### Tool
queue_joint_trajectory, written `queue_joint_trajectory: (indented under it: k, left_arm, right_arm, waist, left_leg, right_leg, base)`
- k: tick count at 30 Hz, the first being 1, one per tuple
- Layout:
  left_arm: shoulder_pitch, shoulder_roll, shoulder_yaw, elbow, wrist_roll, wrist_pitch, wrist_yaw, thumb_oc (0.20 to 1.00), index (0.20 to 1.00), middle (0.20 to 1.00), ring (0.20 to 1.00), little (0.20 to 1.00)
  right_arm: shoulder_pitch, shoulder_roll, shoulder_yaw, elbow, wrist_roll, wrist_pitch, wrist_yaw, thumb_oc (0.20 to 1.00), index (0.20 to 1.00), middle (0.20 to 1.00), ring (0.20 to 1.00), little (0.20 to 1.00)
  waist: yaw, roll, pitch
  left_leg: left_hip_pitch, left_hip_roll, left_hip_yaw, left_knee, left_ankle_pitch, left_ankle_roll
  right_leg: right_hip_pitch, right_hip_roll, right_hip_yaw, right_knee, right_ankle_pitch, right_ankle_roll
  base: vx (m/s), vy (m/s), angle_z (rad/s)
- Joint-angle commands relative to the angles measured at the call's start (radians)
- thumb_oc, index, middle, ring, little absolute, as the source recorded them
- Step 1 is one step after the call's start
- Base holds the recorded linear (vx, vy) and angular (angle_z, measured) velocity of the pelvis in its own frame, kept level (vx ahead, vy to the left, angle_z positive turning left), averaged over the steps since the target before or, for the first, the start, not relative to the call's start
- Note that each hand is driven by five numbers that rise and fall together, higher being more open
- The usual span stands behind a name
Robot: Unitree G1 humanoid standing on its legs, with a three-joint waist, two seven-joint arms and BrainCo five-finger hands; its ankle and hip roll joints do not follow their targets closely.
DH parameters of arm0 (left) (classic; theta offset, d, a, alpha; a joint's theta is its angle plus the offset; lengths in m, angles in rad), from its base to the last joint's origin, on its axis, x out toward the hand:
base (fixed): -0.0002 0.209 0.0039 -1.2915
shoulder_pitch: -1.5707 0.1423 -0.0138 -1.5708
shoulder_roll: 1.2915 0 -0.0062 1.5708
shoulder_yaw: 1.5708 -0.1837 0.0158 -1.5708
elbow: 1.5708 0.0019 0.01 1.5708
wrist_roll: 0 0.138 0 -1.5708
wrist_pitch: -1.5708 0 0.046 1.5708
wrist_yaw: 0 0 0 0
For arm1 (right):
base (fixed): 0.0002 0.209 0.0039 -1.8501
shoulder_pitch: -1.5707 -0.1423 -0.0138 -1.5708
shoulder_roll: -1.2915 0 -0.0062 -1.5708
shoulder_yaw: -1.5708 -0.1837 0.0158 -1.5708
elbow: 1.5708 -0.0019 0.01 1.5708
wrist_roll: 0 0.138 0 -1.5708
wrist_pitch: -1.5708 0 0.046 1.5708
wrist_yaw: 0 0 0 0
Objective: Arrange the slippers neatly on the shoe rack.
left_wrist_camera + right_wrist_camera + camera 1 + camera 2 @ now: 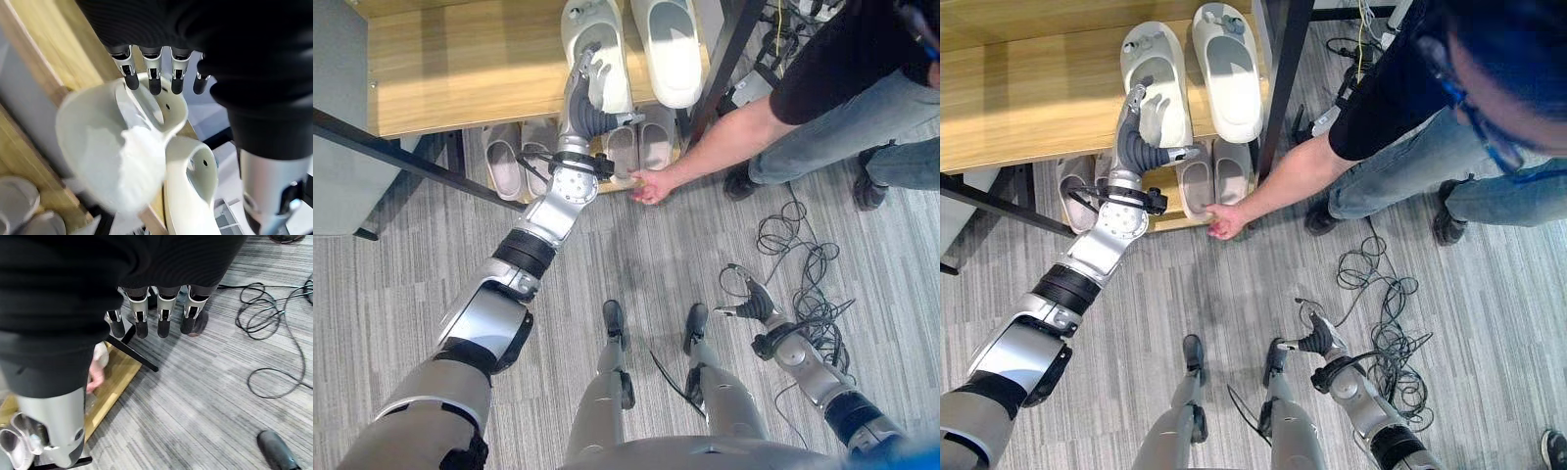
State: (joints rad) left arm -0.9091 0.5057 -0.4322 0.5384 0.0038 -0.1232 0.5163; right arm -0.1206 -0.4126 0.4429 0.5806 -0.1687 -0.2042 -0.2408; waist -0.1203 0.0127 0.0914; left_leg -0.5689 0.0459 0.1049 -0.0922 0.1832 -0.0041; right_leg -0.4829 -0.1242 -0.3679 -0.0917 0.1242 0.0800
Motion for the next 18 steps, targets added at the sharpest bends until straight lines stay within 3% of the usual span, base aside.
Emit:
queue_joint_trajectory:
  k: [1, 6, 18]
  left_arm:
    - [-0.059, 0.062, 0.028, -0.022, 0.089, -0.04, 0.05, 1.0, 1.0, 1.0, 1.0, 1.0]
    - [-0.004, 0.062, 0.018, -0.13, 0.118, -0.058, 0.039, 1.0, 1.0, 1.0, 1.0, 1.0]
    - [0.034, -0.002, -0.042, 0.006, 0.108, -0.064, -0.044, 1.0, 1.0, 1.0, 1.0, 1.0]
  right_arm:
    - [0.01, -0.017, -0.04, -0.015, 0.008, -0.029, -0.023, 1.0, 1.0, 1.0, 1.0, 1.0]
    - [0.002, 0.008, -0.056, 0.046, 0.038, -0.023, -0.037, 1.0, 1.0, 1.0, 1.0, 1.0]
    - [-0.108, -0.002, -0.008, 0.065, 0.028, -0.025, -0.043, 1.0, 1.0, 1.0, 1.0, 1.0]
  waist:
    - [0.004, -0.012, 0.006]
    - [0.015, -0.029, 0.008]
    - [0.02, -0.021, 0.038]
  left_leg:
    - [0.026, -0.026, -0.006, 0.005, -0.115, -0.042]
    - [0.044, -0.031, -0.015, 0.005, -0.12, -0.043]
    - [0.003, -0.032, -0.015, 0.005, -0.104, -0.043]
  right_leg:
    - [0.006, -0.051, -0.003, 0.004, 0.0, 0.109]
    - [0.033, -0.048, -0.009, 0.004, -0.003, 0.107]
    - [-0.022, -0.051, 0.003, 0.004, 0.013, 0.108]
  base:
    - [0.04, -0.006, 0.03]
    - [0.02, -0.012, 0.19]
    - [-0.02, 0.018, 0.01]
